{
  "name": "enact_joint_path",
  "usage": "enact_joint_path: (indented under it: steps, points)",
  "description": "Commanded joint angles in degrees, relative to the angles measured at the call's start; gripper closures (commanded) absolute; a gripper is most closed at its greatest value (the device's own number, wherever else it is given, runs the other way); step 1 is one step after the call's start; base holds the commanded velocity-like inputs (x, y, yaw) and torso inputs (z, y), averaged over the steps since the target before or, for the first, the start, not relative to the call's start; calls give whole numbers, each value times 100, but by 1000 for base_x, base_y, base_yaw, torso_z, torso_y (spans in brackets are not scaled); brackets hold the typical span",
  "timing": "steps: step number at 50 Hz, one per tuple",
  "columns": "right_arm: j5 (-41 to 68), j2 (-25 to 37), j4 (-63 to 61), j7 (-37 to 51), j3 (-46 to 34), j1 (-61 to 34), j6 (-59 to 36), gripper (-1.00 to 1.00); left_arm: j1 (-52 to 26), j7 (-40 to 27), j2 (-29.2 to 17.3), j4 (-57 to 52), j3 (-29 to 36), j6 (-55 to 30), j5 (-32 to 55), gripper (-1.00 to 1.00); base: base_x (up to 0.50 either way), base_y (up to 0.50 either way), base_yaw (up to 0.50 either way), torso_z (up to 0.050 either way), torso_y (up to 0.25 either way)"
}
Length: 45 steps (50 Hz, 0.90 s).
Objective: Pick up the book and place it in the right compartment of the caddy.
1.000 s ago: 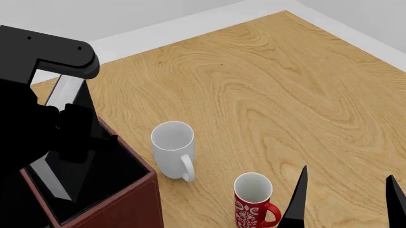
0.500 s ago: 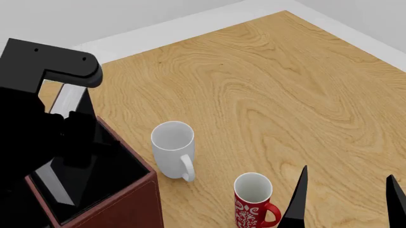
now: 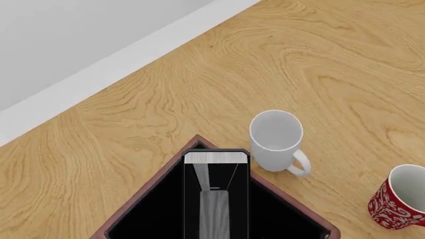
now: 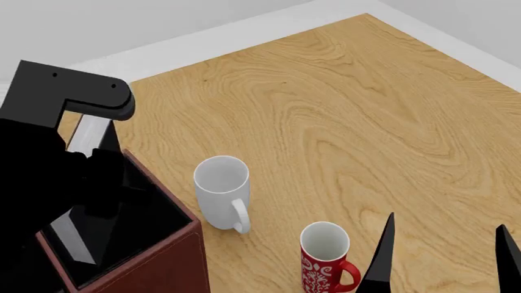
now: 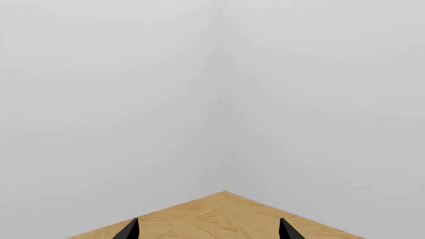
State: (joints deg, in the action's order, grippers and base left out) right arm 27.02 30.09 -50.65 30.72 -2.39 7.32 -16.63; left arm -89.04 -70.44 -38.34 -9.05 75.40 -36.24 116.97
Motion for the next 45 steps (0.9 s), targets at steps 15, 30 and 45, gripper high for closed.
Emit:
enact_joint_path:
  steps: [15, 30, 45]
  points:
    - [18, 25, 42, 18, -23, 0, 46, -100, 233, 206, 57, 306, 94, 224, -454, 100, 0, 0, 0, 1, 1]
    - [11, 43, 42, 44, -68, -27, 27, -100, 443, 450, 102, 486, 214, 306, -825, 100, 0, 0, 0, 0, 1]
    - [4, 58, 85, 46, -100, -44, 49, -100, 618, 648, 149, 645, 268, 403, -1015, 100, 0, 0, 0, 1, 1]
